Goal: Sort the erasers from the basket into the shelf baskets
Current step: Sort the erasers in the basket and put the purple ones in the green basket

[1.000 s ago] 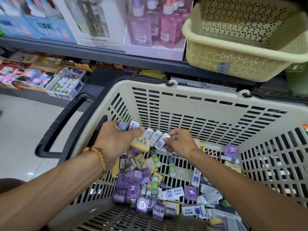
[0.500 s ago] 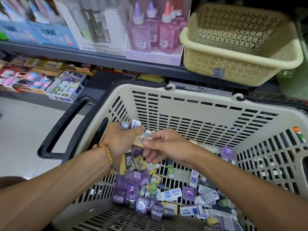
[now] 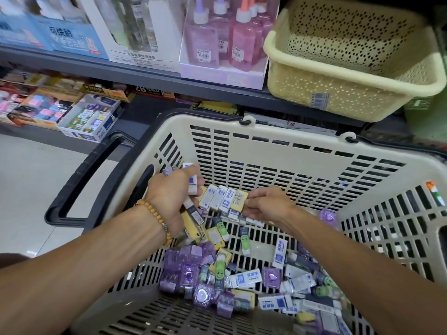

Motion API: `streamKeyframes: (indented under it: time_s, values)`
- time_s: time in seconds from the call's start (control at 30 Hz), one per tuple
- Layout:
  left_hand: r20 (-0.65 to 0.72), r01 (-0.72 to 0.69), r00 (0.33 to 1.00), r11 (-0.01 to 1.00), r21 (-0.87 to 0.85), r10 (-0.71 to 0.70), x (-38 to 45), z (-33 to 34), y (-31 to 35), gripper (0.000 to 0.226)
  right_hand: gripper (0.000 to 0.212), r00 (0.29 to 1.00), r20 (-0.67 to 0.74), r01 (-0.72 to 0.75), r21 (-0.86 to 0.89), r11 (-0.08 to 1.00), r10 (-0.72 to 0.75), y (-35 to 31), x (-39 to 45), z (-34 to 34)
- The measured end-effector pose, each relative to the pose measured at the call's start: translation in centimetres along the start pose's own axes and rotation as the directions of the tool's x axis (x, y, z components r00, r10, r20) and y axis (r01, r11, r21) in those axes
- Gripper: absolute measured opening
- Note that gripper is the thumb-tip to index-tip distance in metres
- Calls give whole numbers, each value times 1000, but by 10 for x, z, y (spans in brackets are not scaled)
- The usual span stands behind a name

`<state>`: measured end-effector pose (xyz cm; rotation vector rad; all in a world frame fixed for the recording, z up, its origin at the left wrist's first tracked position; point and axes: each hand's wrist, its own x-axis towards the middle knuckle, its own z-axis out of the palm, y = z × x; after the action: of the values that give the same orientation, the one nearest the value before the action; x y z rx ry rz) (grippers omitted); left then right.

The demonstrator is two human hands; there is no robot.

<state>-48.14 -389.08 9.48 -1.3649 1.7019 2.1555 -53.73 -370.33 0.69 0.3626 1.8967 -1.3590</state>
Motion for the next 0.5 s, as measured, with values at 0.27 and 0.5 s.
streamKeyframes:
  time_s: [0.27,0.5]
  values:
    - [80,40,996,987,-156,-28,-7,6,4,18,29,984,73,166,-57,984,-162,-10,-40,10]
    - [202,57,979,992,-113,-33,-14,14,1,18,30,854,512,-126,376,918,-92,-20,-70,44]
